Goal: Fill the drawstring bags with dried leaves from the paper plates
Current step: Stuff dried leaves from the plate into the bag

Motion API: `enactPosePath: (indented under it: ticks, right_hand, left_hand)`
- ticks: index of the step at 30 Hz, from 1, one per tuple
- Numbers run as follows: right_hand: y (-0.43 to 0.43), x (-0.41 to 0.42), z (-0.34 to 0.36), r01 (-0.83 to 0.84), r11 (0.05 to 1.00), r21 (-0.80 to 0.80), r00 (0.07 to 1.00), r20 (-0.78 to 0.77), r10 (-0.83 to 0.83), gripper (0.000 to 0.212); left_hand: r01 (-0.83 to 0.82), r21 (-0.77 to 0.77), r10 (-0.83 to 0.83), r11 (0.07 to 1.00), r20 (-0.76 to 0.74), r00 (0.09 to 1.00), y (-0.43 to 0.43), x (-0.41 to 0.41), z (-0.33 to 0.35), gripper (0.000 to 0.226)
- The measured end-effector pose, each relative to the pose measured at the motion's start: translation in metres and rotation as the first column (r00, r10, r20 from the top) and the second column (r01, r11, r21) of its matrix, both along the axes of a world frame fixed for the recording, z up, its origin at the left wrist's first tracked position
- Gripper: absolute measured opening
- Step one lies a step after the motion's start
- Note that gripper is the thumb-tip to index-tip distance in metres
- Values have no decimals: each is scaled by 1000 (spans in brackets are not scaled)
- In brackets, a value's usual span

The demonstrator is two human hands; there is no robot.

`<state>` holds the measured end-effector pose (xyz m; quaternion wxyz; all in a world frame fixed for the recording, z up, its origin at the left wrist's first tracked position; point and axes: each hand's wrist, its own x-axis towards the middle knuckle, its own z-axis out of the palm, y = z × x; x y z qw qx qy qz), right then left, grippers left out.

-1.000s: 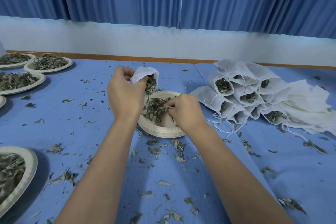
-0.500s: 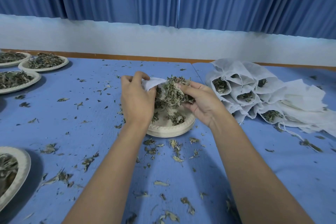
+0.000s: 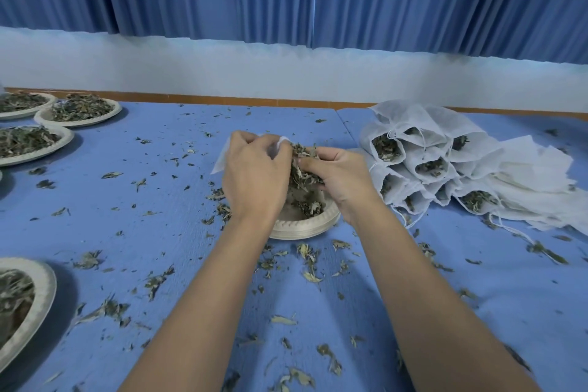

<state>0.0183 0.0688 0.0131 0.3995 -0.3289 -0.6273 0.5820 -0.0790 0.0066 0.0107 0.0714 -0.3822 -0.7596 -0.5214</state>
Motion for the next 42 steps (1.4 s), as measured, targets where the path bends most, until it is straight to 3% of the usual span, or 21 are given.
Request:
enactPosePath:
  ticks: [3,8,11,14,16,20,22,27,32,36,40,42]
  right_hand:
    - [-5,-5,-4,18,999,37,999,40,-19,17]
    - [-4,-10,-7,94,995,23,995,24,-94,13]
    - [-2,-10,-9,143,989,46,989,44,-145,13]
    - [0,-9,-11,218,976,25,975,46,-219,24]
    - [1,-10,-12,241,971,2,970,41,-241,28]
    - [2,-10,-12,233,972,-23,971,49,-232,19]
    - [1,-9,-12,232,972,-33,972,54,-230,17]
    - [-2,-11,-8,245,969,-21,966,95,-242,37]
    - [-7,-15,-9,196,980,22,970,146,-197,13]
    - [-13,-17,-5,138,989,44,976,166,-144,19]
    - [-17,-17,3,16,997,-72,994,105,-8,27]
    - [-15,-15,5,23,991,-132,995,103,-9,19]
  left_hand:
    - [-36,-4,35,999,-174,984,-1,3,-4,27]
    - [62,-3,-62,998,-175,983,-2,7,-1,23]
    - [151,51,-152,987,10,988,-3,11,1,6]
    - [273,111,-294,956,315,902,-1,11,3,16]
    - [330,111,-346,938,379,858,0,11,4,18]
    - [448,4,-423,894,337,841,0,14,3,18]
    - [512,-55,-472,857,311,825,1,14,1,29]
    - [498,-157,-492,853,81,867,1,12,-5,52]
    - [438,-92,-436,894,36,899,2,2,-9,34]
    - [396,-43,-395,917,39,918,2,-5,-10,27]
    - [351,55,-355,935,95,930,0,-11,-10,29]
    - [335,64,-341,940,114,933,-2,-12,-10,27]
